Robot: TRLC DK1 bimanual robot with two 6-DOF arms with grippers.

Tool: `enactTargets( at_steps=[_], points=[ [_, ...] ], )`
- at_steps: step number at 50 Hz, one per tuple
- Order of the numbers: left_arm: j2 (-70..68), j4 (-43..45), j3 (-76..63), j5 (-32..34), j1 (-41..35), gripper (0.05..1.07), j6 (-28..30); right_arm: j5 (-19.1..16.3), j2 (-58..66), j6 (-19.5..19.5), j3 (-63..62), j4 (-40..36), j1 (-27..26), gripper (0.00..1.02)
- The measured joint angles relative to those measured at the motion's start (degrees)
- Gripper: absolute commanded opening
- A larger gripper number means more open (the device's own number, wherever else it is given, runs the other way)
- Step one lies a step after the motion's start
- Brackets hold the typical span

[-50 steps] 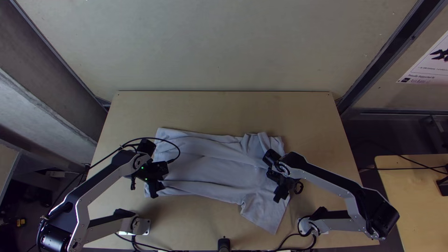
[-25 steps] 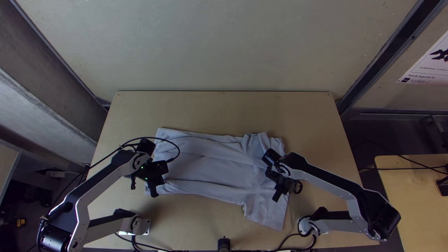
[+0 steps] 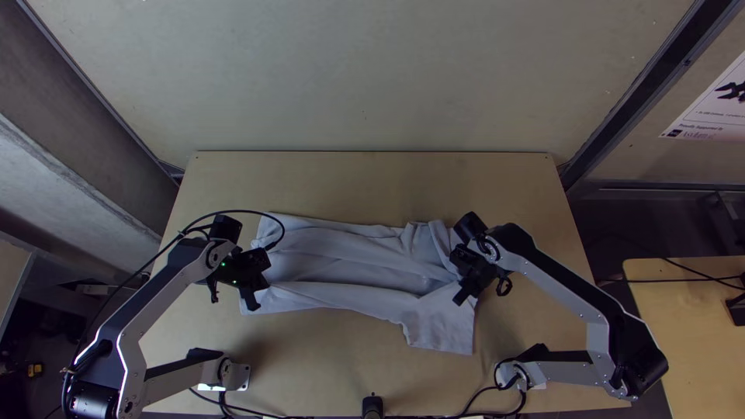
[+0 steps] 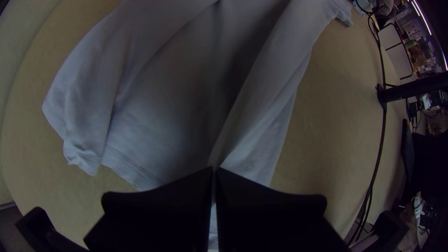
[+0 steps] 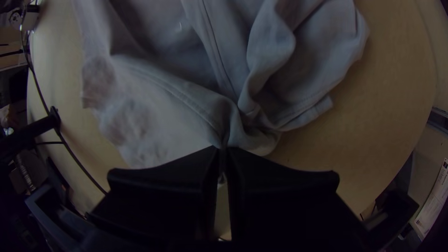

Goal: Fold the t-shirt

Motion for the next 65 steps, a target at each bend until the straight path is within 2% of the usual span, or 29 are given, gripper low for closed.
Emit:
enactTargets(
  at_steps=[15,28,37,52,65],
  points=[
    [0.02,-0.37,3.02,0.9,1.4,0.08,0.02,-6.88,2.1,-0.11,7.06,-4.13,-2.25,0.02],
    [3.37,-0.35,6.43,1.11,5.03,0.08,0.07,-9.05,6.19,-0.11,12.26,-4.66,-7.21,0.02],
    [8.07,-0.13,10.99,1.95,6.23,0.08,0.24,-12.07,9.51,0.13,14.51,-4.68,-10.21,0.02],
    [12.94,-0.09,16.65,1.97,6.25,0.08,0.5,-17.38,13.84,2.36,19.78,-4.74,-16.04,0.02],
    [16.96,0.04,23.1,1.99,5.64,0.08,0.5,-19.54,15.8,3.89,21.75,-4.74,-18.73,0.02]
  ],
)
